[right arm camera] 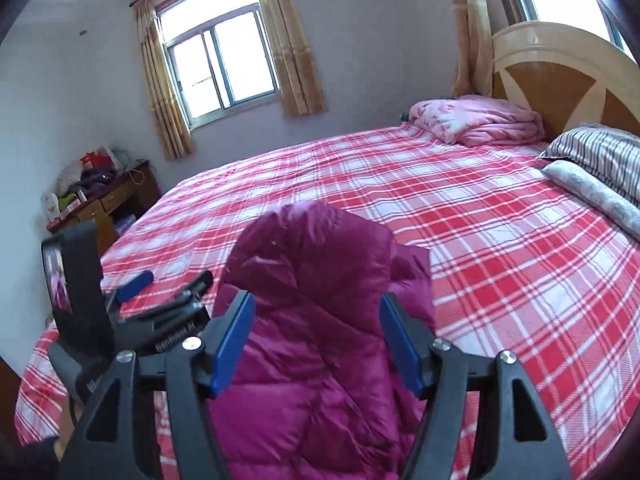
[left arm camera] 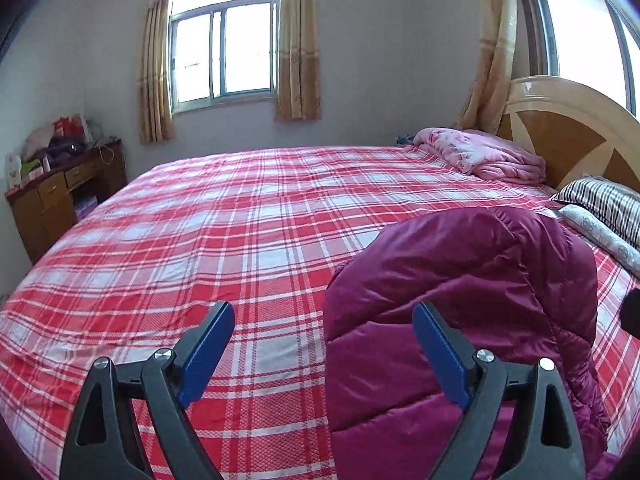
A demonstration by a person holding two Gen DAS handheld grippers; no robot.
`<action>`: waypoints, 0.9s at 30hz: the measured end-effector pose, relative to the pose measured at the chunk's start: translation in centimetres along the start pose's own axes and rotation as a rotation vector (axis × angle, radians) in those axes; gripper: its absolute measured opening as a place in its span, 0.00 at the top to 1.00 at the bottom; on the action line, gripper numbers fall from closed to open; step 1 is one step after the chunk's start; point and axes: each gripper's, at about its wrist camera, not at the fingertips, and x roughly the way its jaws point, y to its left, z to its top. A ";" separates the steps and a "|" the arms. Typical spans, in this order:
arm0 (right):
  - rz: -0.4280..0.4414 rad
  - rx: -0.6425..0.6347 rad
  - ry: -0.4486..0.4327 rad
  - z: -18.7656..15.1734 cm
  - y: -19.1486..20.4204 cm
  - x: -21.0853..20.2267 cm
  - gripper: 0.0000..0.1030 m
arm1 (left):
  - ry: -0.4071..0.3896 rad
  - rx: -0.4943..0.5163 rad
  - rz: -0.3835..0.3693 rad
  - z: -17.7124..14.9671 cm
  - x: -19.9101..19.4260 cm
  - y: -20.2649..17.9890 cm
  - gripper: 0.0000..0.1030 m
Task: Fold large clothes
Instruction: 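Grasp the folded jacket bundle from both sides with both grippers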
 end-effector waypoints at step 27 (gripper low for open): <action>-0.135 0.063 0.167 -4.9 -5.9 8.1 0.29 | 0.248 -0.019 -0.016 -3.6 8.0 -2.5 0.01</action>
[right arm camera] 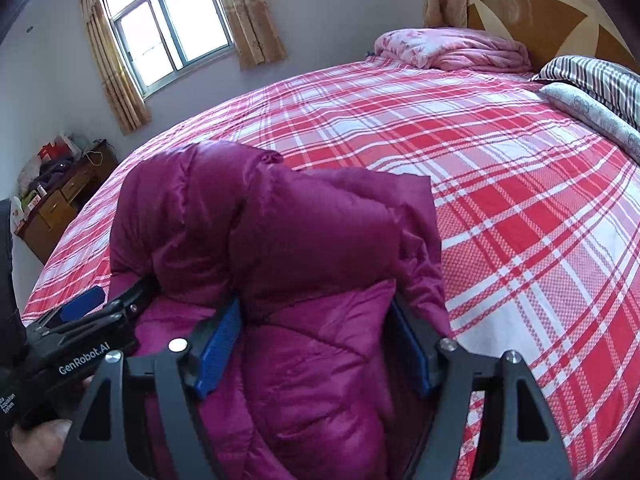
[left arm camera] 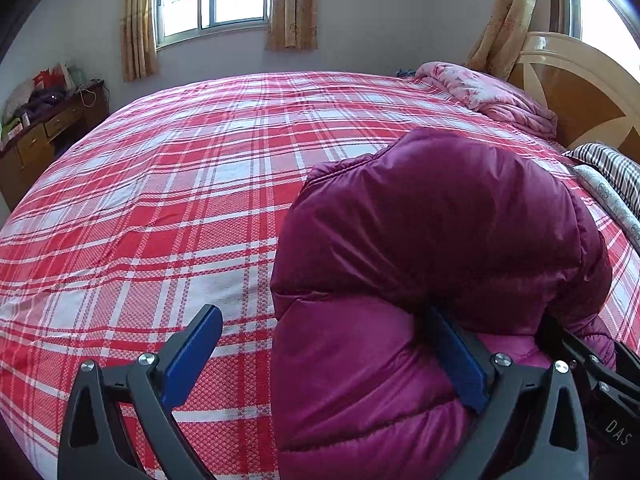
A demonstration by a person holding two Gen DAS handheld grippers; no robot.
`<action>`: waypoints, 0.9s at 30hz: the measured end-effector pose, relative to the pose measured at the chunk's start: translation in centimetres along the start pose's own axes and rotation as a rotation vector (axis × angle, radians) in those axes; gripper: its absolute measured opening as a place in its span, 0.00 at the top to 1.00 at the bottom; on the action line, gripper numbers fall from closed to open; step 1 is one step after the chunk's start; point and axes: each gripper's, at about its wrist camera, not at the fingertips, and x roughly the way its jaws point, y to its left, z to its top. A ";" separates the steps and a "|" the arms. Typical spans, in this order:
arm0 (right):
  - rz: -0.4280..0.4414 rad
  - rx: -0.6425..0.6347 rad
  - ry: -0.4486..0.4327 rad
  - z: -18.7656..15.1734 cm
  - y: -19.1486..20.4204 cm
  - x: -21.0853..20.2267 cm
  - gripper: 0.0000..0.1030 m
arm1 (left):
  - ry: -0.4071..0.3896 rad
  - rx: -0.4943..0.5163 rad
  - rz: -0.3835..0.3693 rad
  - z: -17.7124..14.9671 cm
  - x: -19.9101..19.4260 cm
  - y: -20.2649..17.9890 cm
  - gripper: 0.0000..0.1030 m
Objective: Fold large clothes
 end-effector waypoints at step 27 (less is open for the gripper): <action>-0.037 -0.004 0.061 0.0 0.1 1.4 0.27 | 0.064 -0.012 -0.028 0.2 1.6 0.0 0.01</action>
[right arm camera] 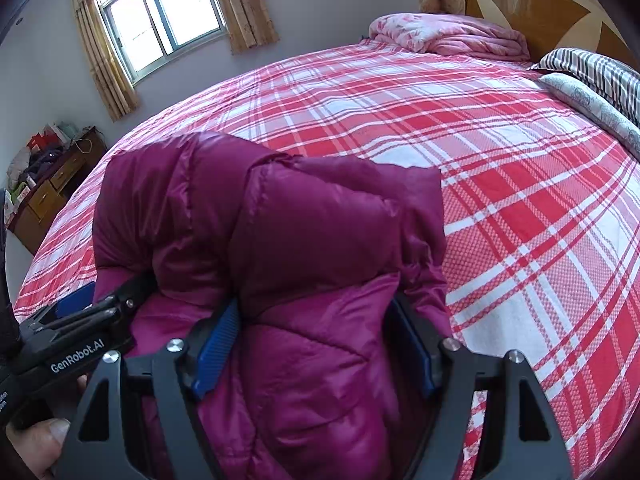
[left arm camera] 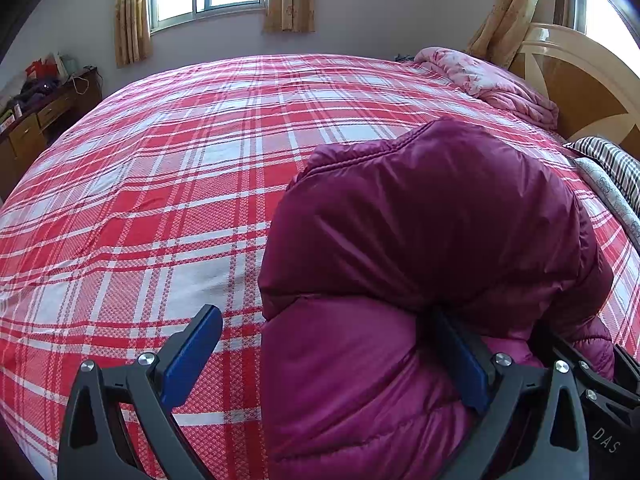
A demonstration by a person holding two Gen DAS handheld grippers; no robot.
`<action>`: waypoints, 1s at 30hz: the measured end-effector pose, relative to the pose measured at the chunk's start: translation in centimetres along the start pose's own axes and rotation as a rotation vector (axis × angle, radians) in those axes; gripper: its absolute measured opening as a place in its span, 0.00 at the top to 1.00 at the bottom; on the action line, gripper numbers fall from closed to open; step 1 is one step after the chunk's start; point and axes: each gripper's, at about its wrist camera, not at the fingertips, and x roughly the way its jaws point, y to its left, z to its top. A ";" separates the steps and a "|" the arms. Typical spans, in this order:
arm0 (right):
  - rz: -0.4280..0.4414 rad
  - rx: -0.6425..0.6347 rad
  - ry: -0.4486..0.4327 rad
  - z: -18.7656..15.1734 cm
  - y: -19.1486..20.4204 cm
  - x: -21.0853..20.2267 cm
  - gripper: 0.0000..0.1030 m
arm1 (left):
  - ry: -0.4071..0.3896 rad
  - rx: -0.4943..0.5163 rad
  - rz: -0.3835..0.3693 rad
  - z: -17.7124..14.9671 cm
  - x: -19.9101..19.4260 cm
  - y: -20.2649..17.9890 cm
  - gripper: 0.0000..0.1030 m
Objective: Fold large clothes
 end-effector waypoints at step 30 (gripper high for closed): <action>-0.043 -0.034 0.031 0.0 0.6 0.8 0.24 | 0.012 -0.001 -0.005 -0.2 0.5 0.3 0.01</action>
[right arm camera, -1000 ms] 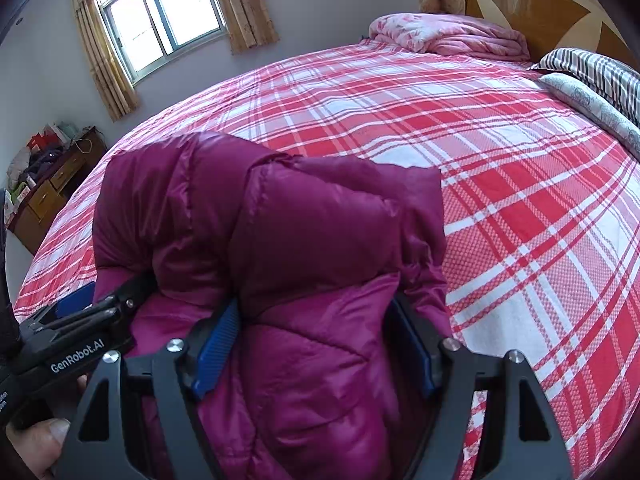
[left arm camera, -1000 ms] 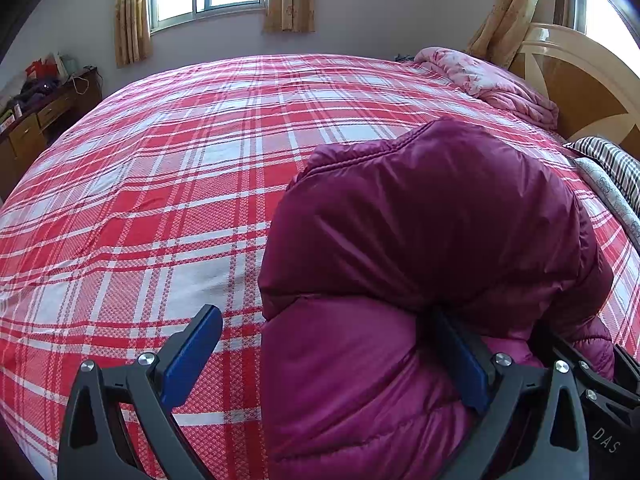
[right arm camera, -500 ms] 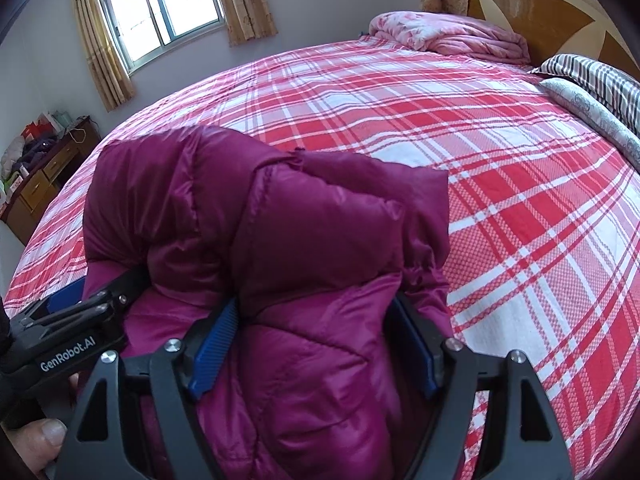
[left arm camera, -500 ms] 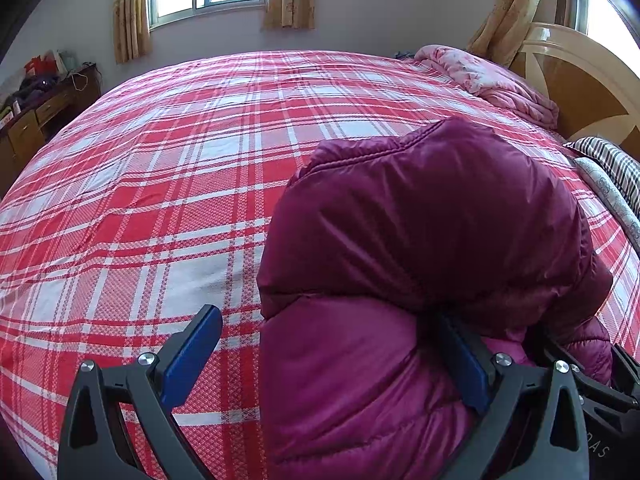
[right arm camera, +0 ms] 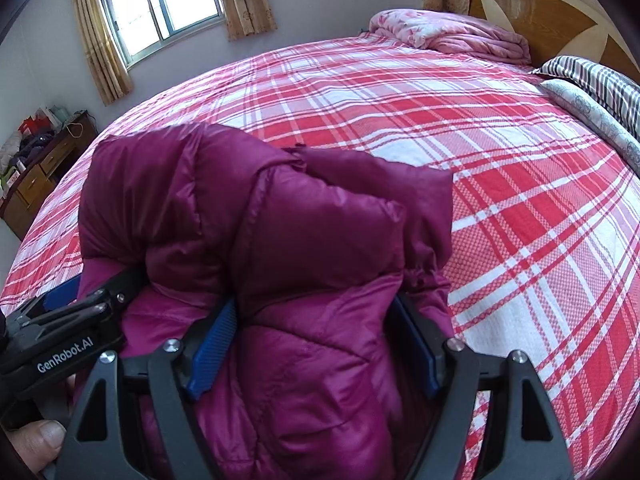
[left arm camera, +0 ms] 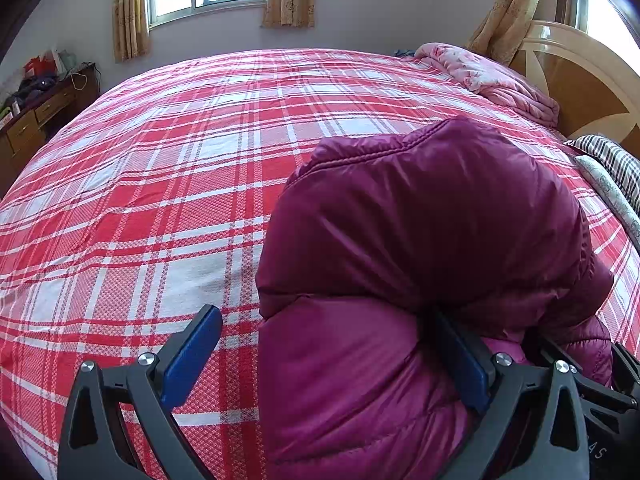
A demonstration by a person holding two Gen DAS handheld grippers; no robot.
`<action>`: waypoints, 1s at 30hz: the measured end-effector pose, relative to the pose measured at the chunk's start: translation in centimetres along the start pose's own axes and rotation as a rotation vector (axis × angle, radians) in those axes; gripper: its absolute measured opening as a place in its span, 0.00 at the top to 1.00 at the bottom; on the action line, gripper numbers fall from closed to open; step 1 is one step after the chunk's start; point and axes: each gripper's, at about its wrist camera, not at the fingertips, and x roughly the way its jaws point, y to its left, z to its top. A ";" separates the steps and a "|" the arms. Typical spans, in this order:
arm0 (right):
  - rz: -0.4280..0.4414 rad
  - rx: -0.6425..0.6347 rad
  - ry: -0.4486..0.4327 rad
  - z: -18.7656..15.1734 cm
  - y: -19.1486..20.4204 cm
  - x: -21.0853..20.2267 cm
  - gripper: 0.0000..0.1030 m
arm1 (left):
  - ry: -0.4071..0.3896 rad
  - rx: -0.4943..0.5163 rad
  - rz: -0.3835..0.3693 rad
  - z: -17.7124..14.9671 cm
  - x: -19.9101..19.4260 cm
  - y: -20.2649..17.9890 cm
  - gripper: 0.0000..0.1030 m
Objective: Fold large clothes
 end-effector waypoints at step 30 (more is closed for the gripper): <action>0.184 0.151 -0.082 -1.7 -6.5 -5.2 0.12 | -0.022 -0.202 -0.284 -3.0 -5.5 6.9 0.01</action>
